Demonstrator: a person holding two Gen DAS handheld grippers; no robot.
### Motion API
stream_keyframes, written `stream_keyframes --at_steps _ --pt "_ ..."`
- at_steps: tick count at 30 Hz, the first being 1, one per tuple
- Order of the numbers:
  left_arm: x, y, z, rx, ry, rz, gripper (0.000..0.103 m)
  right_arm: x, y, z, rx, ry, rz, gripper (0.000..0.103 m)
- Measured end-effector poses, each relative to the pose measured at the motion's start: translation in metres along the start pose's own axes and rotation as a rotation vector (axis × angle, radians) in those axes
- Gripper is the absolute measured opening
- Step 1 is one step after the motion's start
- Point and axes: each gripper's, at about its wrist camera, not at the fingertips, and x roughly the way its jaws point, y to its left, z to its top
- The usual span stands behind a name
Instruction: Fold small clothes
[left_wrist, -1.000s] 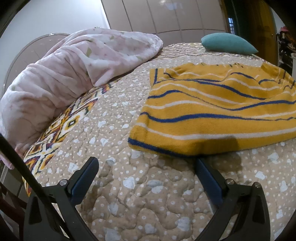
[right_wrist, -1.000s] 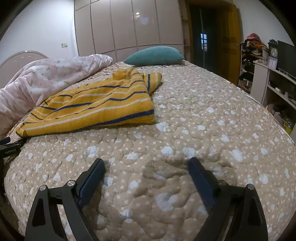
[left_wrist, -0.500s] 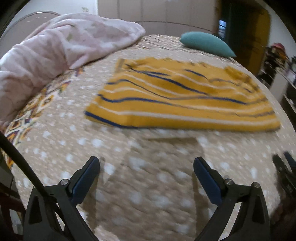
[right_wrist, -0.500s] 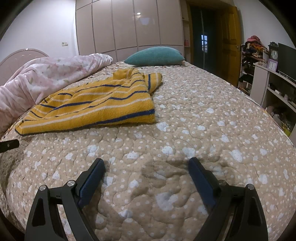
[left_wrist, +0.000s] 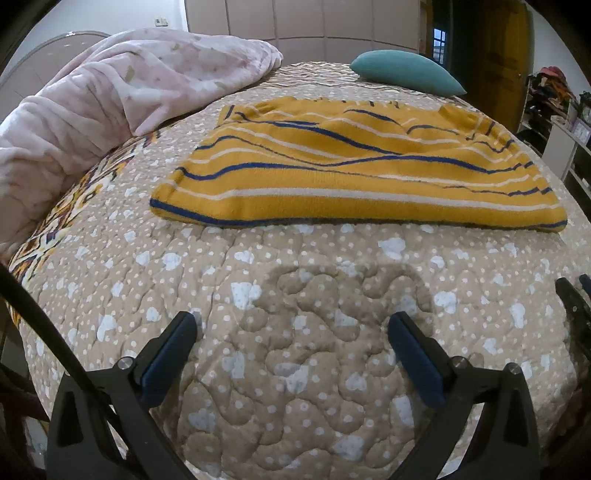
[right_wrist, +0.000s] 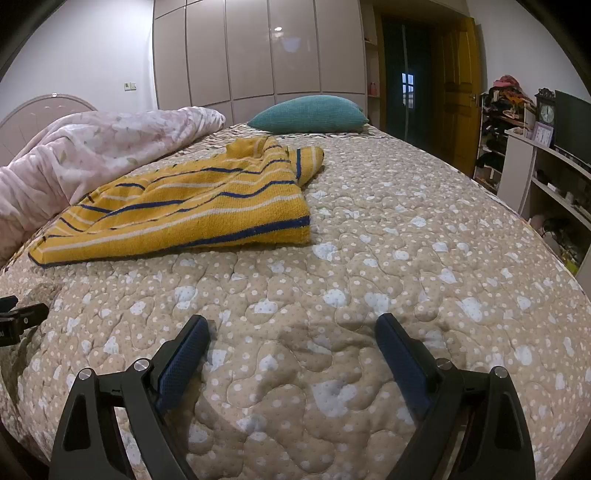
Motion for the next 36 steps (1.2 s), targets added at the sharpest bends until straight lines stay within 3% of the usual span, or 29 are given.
stream_keyframes --at_steps 28,30,32,34,36 --pt "0.003 -0.003 0.006 0.004 0.04 0.007 0.103 0.004 0.001 0.0 -0.033 0.006 -0.003 0.096" --pt "0.003 -0.003 0.006 0.003 0.041 0.007 0.103 0.005 0.001 0.002 -0.04 0.021 -0.008 0.095" --pt "0.003 -0.002 0.006 0.006 0.04 0.004 0.103 0.007 0.002 0.015 -0.04 0.109 -0.013 0.094" --pt "0.003 -0.002 0.006 0.008 0.037 -0.002 0.103 0.003 -0.006 0.042 0.032 0.203 0.056 0.085" --pt "0.004 -0.002 0.006 0.007 0.036 0.001 0.103 -0.011 -0.016 0.069 0.115 0.15 0.165 0.082"
